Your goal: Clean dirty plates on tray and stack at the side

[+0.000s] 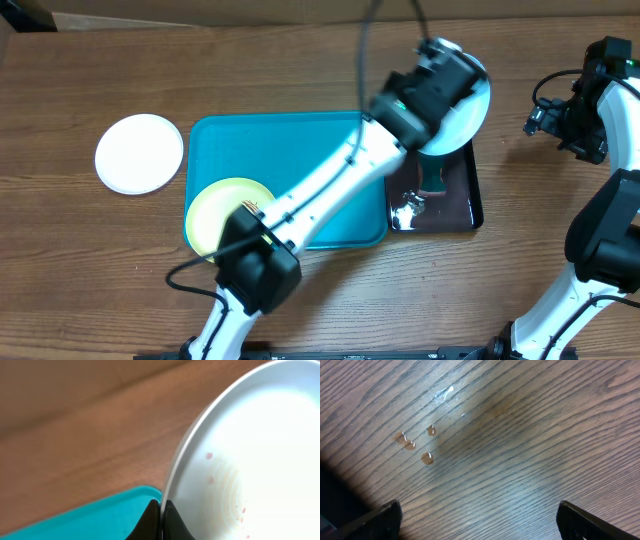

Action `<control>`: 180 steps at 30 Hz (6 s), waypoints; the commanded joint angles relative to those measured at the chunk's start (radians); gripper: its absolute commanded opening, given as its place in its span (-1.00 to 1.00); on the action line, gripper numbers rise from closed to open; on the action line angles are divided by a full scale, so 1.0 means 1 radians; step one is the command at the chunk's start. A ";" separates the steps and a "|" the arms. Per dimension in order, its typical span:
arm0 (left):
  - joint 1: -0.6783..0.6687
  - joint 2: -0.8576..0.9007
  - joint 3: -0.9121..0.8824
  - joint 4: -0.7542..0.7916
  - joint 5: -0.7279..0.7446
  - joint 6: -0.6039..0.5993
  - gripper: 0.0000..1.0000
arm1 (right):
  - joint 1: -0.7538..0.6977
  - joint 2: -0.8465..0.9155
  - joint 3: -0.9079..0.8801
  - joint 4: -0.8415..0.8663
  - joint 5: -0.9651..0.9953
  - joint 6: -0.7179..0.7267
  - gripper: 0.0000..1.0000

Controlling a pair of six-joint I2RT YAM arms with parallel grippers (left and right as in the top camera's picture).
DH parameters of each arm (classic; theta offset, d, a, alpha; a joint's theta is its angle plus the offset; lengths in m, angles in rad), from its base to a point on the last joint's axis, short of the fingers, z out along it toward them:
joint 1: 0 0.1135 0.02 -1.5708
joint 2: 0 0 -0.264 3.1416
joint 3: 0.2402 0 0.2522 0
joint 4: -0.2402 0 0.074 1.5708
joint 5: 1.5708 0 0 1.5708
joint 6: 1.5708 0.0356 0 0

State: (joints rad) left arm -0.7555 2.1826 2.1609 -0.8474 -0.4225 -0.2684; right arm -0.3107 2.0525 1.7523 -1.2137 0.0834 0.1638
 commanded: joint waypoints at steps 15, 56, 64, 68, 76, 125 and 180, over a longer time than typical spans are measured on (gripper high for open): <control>0.875 0.004 0.030 -0.570 1.067 -0.030 -0.91 | 0.003 -0.014 0.014 0.004 0.005 0.008 1.00; 1.331 0.005 -0.243 -0.339 0.417 -0.102 -0.76 | 0.003 -0.014 0.014 0.004 0.005 0.008 1.00; 1.331 -0.014 -0.203 -0.478 0.654 -0.001 0.17 | 0.003 -0.014 0.014 0.004 0.005 0.008 1.00; 1.324 -0.104 -0.204 -0.637 0.647 0.015 -0.01 | 0.003 -0.014 0.014 0.004 0.005 0.008 1.00; 1.180 -0.467 -0.347 -0.721 0.612 0.026 0.03 | 0.003 -0.014 0.014 0.005 0.005 0.008 1.00; 0.984 -0.666 -1.294 -0.092 0.631 -0.163 -0.92 | 0.003 -0.014 0.014 0.014 0.005 0.008 1.00; 0.466 -0.481 -1.132 0.284 0.441 -0.456 -0.91 | 0.003 -0.014 0.014 0.068 0.005 0.008 1.00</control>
State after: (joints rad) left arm -0.2821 1.6772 1.0126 -0.5671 0.0422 -0.7334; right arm -0.3107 2.0525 1.7523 -1.1481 0.0837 0.1646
